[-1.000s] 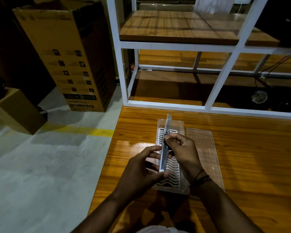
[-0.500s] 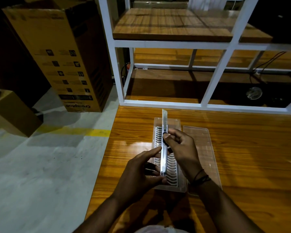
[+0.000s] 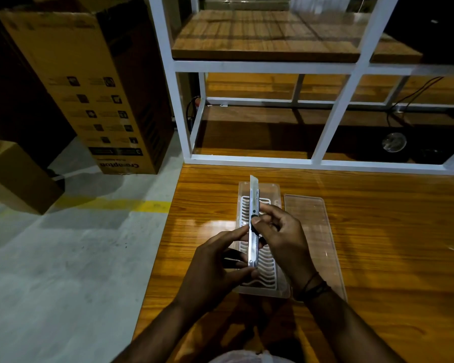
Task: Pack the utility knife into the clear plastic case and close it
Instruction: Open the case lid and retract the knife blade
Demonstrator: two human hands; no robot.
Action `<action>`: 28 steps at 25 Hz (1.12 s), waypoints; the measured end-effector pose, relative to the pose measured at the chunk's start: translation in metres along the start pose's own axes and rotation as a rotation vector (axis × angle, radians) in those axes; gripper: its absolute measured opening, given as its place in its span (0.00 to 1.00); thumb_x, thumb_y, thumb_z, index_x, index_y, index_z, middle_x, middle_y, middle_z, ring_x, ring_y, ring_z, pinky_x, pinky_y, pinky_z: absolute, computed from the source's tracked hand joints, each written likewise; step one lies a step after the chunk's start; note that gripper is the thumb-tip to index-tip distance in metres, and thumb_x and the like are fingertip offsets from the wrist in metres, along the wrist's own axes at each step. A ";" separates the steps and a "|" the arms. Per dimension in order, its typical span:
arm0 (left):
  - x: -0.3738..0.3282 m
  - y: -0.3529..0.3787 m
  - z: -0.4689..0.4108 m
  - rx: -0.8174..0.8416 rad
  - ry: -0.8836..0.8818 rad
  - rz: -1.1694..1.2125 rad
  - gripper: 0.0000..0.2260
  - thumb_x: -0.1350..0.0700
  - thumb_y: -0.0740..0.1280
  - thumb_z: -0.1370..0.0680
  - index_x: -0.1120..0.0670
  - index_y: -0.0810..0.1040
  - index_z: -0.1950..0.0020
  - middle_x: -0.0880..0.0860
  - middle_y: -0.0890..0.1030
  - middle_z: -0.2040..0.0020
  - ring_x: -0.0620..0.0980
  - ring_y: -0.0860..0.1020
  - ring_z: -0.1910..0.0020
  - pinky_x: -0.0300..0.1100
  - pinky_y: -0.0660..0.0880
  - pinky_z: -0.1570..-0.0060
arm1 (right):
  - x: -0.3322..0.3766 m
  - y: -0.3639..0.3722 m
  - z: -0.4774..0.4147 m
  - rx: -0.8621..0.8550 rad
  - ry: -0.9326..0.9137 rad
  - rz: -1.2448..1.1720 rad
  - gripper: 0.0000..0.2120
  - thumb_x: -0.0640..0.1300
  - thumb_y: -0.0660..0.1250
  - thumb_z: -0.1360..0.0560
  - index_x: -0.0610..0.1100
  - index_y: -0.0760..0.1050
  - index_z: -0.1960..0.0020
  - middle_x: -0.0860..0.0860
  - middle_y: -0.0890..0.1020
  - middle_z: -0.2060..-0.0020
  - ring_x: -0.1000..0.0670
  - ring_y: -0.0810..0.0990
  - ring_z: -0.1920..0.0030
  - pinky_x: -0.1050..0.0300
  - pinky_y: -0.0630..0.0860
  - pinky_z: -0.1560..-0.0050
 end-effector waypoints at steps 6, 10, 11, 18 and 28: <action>0.002 0.000 -0.004 -0.020 -0.002 0.004 0.39 0.64 0.82 0.33 0.35 0.72 0.31 0.40 0.80 0.36 0.44 0.86 0.51 0.33 0.83 0.52 | -0.009 0.001 0.005 0.011 0.047 -0.019 0.20 0.44 0.69 0.24 0.45 0.76 0.33 0.48 0.86 0.47 0.49 0.84 0.45 0.42 0.81 0.42; 0.004 -0.001 -0.005 -0.031 -0.011 -0.001 0.38 0.64 0.82 0.32 0.35 0.73 0.30 0.41 0.81 0.35 0.44 0.86 0.50 0.37 0.85 0.52 | -0.009 0.001 0.009 0.009 0.056 -0.015 0.19 0.40 0.69 0.23 0.44 0.76 0.33 0.49 0.87 0.50 0.51 0.85 0.48 0.46 0.82 0.45; 0.004 -0.001 -0.005 -0.032 -0.014 -0.001 0.38 0.64 0.82 0.32 0.35 0.73 0.31 0.41 0.80 0.35 0.43 0.86 0.50 0.37 0.85 0.52 | -0.010 0.000 0.010 0.009 0.057 -0.004 0.18 0.40 0.69 0.23 0.45 0.76 0.33 0.50 0.87 0.50 0.51 0.85 0.48 0.46 0.82 0.45; 0.004 0.000 -0.008 -0.030 -0.029 -0.009 0.37 0.63 0.81 0.31 0.34 0.72 0.32 0.41 0.81 0.35 0.42 0.86 0.49 0.39 0.85 0.51 | -0.004 0.001 0.019 0.038 0.000 0.045 0.17 0.37 0.68 0.23 0.56 0.76 0.40 0.51 0.86 0.48 0.51 0.86 0.51 0.60 0.82 0.57; 0.010 0.004 -0.009 -0.025 -0.054 -0.020 0.38 0.64 0.81 0.31 0.33 0.73 0.31 0.38 0.80 0.36 0.43 0.86 0.50 0.37 0.85 0.53 | -0.015 -0.001 0.028 0.028 0.057 0.066 0.17 0.37 0.69 0.24 0.54 0.79 0.40 0.50 0.86 0.50 0.52 0.86 0.52 0.55 0.84 0.56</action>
Point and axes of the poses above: each hand's wrist, its own z-axis away from the middle knuckle, its own y-axis out of the palm, x = y × z, the point moved 9 cm from there along -z, towards the middle knuckle
